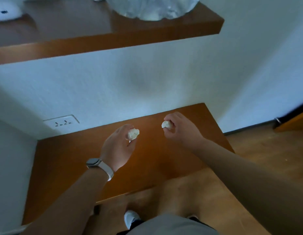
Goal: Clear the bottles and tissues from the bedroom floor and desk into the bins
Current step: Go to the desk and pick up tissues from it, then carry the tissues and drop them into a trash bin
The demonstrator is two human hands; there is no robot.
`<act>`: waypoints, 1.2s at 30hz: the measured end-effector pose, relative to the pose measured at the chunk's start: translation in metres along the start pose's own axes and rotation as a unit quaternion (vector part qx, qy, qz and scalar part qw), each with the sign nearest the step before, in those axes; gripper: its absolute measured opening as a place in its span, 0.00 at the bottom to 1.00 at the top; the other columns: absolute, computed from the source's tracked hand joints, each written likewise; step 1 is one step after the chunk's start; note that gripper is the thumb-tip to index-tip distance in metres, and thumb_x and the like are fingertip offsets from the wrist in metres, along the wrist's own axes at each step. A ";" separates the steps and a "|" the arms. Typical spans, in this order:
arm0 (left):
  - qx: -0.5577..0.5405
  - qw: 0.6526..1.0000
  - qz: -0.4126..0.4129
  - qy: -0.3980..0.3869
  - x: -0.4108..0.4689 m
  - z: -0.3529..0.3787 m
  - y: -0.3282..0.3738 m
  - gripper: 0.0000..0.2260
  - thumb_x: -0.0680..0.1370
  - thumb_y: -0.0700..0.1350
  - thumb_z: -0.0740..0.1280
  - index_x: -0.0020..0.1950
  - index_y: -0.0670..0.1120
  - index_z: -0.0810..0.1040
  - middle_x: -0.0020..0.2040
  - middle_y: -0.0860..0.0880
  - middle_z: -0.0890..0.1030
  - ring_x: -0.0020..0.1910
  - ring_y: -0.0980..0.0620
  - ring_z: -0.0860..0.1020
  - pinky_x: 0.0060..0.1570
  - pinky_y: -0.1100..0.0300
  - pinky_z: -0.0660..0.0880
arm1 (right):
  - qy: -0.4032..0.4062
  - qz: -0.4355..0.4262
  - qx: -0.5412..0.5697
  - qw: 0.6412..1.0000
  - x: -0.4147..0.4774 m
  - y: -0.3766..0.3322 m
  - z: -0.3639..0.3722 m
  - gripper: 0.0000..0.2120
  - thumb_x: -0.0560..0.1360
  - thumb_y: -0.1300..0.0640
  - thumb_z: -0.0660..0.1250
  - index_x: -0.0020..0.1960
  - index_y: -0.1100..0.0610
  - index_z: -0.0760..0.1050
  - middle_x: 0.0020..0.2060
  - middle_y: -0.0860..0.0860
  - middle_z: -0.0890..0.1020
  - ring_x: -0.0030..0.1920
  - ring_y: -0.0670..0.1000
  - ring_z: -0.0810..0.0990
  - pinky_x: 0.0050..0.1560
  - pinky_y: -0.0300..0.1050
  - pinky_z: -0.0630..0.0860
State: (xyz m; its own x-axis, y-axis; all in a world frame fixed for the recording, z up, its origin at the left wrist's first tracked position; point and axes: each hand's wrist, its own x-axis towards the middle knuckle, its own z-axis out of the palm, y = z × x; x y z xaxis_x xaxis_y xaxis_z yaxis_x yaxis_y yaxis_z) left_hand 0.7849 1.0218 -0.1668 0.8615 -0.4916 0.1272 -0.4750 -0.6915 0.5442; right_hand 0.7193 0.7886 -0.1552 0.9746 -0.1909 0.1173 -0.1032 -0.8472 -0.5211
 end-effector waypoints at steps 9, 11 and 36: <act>0.013 0.995 0.086 -0.045 0.027 0.081 0.164 0.16 0.77 0.48 0.69 0.65 0.51 0.74 0.55 0.54 0.79 0.44 0.57 0.74 0.38 0.69 0.67 | 0.068 0.060 -0.006 0.996 -0.074 0.117 -0.106 0.14 0.75 0.51 0.68 0.59 0.53 0.73 0.51 0.47 0.75 0.43 0.46 0.75 0.45 0.42 0.77; 0.004 0.992 0.112 -0.051 0.033 0.101 0.200 0.16 0.77 0.48 0.70 0.64 0.50 0.75 0.53 0.53 0.80 0.43 0.57 0.75 0.39 0.69 0.68 | 0.086 0.083 -0.012 0.993 -0.095 0.145 -0.129 0.14 0.75 0.51 0.68 0.58 0.52 0.73 0.50 0.46 0.75 0.44 0.46 0.76 0.47 0.45 0.78; -0.122 0.889 0.363 -0.251 0.103 0.328 0.512 0.13 0.78 0.49 0.68 0.61 0.51 0.75 0.50 0.57 0.77 0.46 0.54 0.76 0.47 0.59 0.73 | 0.289 0.440 -0.007 0.851 -0.307 0.374 -0.298 0.10 0.73 0.51 0.69 0.52 0.45 0.72 0.44 0.41 0.74 0.42 0.42 0.74 0.44 0.40 0.72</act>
State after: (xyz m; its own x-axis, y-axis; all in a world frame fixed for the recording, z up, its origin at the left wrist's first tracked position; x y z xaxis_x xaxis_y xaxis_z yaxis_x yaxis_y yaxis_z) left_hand 0.5715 0.4438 -0.1471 0.1256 -0.9781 0.1659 -0.7672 0.0103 0.6413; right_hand 0.3224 0.3823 -0.1338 0.2602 -0.9618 0.0852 -0.7480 -0.2566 -0.6121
